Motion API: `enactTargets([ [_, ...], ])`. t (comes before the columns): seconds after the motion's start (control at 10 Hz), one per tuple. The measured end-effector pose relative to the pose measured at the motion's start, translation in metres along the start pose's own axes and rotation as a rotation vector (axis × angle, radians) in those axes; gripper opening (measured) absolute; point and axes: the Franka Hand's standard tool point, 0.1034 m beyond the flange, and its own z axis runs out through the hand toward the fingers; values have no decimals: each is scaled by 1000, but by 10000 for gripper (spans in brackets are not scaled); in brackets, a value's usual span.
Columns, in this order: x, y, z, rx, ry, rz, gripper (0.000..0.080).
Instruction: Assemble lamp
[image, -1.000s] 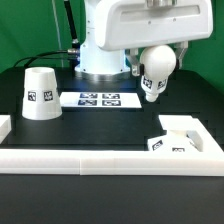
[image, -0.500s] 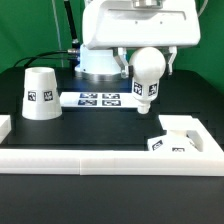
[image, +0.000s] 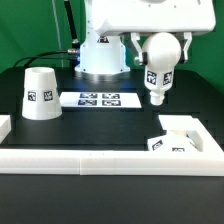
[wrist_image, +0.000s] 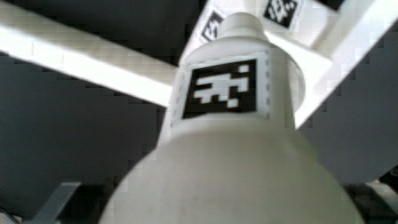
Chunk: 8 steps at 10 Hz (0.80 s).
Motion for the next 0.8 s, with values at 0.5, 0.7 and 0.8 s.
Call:
enactTargets([
  [0.5,16,-12,21,9,32,-49,576],
  [0.7,16,-13,22,6,36,-57,576],
  [0.8,17,-14,21,-5,57,-74,576],
])
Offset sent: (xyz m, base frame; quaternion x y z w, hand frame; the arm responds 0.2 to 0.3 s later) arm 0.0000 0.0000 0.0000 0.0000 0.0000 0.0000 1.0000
